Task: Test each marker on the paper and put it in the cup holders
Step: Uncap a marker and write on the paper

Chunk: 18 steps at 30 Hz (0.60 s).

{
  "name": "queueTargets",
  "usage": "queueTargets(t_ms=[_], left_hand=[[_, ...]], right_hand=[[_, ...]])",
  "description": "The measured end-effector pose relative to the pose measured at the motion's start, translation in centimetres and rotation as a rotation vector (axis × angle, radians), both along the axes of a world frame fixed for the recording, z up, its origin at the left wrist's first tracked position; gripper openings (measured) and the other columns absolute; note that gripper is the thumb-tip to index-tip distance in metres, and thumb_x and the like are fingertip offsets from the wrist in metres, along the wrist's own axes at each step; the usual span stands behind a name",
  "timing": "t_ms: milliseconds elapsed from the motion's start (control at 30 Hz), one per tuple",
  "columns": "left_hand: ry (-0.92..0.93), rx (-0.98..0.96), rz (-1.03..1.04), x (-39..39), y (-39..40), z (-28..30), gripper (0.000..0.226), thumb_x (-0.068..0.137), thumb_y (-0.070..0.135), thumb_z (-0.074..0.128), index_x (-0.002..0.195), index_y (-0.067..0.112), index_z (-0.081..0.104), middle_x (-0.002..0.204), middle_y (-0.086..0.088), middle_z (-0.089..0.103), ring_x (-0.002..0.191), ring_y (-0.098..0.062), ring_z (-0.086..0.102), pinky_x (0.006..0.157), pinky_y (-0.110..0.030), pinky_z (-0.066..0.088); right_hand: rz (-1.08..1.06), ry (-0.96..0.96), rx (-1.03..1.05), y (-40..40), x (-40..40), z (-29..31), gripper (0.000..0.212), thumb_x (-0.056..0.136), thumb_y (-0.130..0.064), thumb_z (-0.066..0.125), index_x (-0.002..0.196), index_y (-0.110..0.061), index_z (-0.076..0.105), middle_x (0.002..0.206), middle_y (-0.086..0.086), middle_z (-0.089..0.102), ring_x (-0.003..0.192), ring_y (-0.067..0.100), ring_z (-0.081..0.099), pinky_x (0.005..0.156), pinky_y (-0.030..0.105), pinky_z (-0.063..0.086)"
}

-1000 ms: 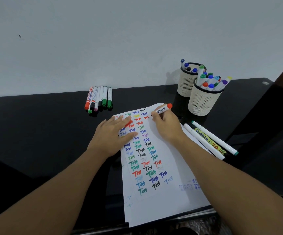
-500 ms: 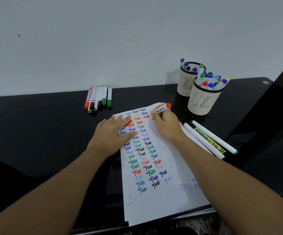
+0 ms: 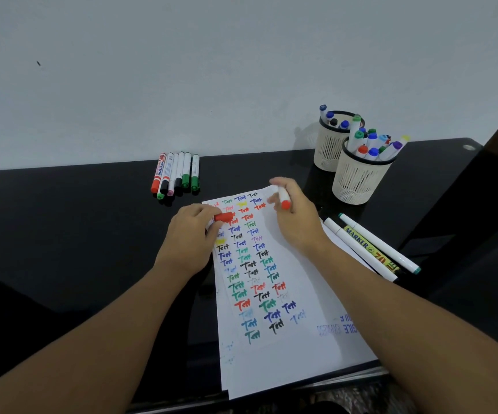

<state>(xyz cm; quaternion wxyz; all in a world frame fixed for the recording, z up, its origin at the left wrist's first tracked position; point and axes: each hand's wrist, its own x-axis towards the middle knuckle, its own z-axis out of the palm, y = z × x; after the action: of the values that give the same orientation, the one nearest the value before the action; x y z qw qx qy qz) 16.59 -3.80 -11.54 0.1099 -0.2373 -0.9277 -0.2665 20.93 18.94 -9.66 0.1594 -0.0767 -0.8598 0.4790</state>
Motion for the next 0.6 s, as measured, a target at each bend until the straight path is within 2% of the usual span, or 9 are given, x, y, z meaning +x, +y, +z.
queueTargets(t_ms=[67,100,167,233,333,367,433,500,600], left_hand=[[0.025,0.006,-0.008,0.1,-0.1,0.0,0.026,0.101,0.027,0.058,0.125,0.020,0.064,0.123,0.002,0.060,0.116,-0.017,0.048,0.100,-0.036,0.041],[0.040,0.004,-0.012,0.2,-0.1,0.0,0.026,0.101,0.027,0.058,0.125,0.020,0.064,0.120,0.003,0.060,0.113,-0.015,0.047,0.097,-0.035,0.041],[0.070,-0.009,-0.017,0.3,-0.2,0.0,0.024,0.101,0.025,0.058,0.124,0.020,0.063,0.113,0.004,0.059,0.104,-0.013,0.045,0.090,-0.033,0.041],[0.087,-0.016,-0.020,0.3,-0.2,0.1,0.021,0.101,0.023,0.058,0.121,0.021,0.063,0.107,0.006,0.060,0.097,-0.011,0.044,0.086,-0.033,0.041],[0.059,-0.013,-0.007,0.5,0.0,0.5,0.019,0.102,0.024,0.054,0.121,0.022,0.060,0.102,0.009,0.058,0.093,-0.011,0.046,0.084,-0.032,0.040],[0.043,-0.006,0.006,0.6,0.0,0.5,0.020,0.103,0.026,0.053,0.122,0.023,0.058,0.101,0.010,0.056,0.094,-0.012,0.048,0.084,-0.032,0.040],[0.019,0.004,0.026,0.7,0.0,0.5,0.019,0.104,0.028,0.051,0.122,0.025,0.055,0.099,0.010,0.054,0.093,-0.012,0.049,0.081,-0.031,0.039],[0.019,0.007,0.036,0.7,0.0,0.4,0.018,0.104,0.030,0.050,0.121,0.026,0.054,0.098,0.009,0.056,0.092,-0.013,0.051,0.078,-0.030,0.039],[0.001,0.019,0.045,0.7,0.0,0.3,0.020,0.104,0.030,0.048,0.123,0.026,0.053,0.100,0.007,0.057,0.093,-0.014,0.050,0.078,-0.030,0.039]], right_hand=[[0.085,-0.059,0.000,0.0,0.1,0.4,0.065,0.102,0.002,0.048,0.156,-0.032,0.035,0.151,-0.002,0.052,0.134,0.012,0.051,0.104,0.025,0.043],[0.124,-0.079,-0.007,-0.1,0.2,0.7,0.073,0.100,0.005,0.047,0.160,-0.033,0.028,0.160,-0.001,0.042,0.143,0.014,0.043,0.109,0.027,0.040],[0.179,-0.085,-0.030,-0.1,0.3,1.1,0.076,0.100,0.002,0.046,0.162,-0.034,0.022,0.166,-0.004,0.032,0.150,0.011,0.032,0.116,0.031,0.031],[0.182,-0.063,-0.068,0.0,0.3,1.4,0.064,0.104,-0.008,0.045,0.160,-0.035,0.030,0.163,-0.005,0.036,0.144,0.006,0.037,0.112,0.027,0.030],[0.111,0.028,-0.050,0.0,0.0,1.8,0.035,0.109,-0.025,0.048,0.140,-0.038,0.054,0.142,-0.007,0.055,0.106,0.004,0.066,0.088,0.023,0.053],[0.107,0.039,-0.012,0.0,-0.1,1.9,0.029,0.109,-0.028,0.049,0.135,-0.038,0.055,0.135,-0.007,0.059,0.092,0.007,0.070,0.079,0.023,0.054],[0.163,0.013,0.043,0.0,-0.1,2.1,0.036,0.108,-0.028,0.053,0.139,-0.041,0.042,0.120,-0.006,0.063,0.077,0.013,0.069,0.071,0.028,0.056],[0.201,-0.064,0.160,0.1,0.1,2.3,0.043,0.105,-0.032,0.058,0.140,-0.040,0.035,0.113,-0.005,0.068,0.083,0.013,0.068,0.078,0.037,0.058],[0.217,-0.128,0.398,0.4,0.3,1.9,0.022,0.102,-0.034,0.062,0.124,-0.034,0.057,0.115,-0.012,0.070,0.097,0.011,0.066,0.087,0.045,0.058]])
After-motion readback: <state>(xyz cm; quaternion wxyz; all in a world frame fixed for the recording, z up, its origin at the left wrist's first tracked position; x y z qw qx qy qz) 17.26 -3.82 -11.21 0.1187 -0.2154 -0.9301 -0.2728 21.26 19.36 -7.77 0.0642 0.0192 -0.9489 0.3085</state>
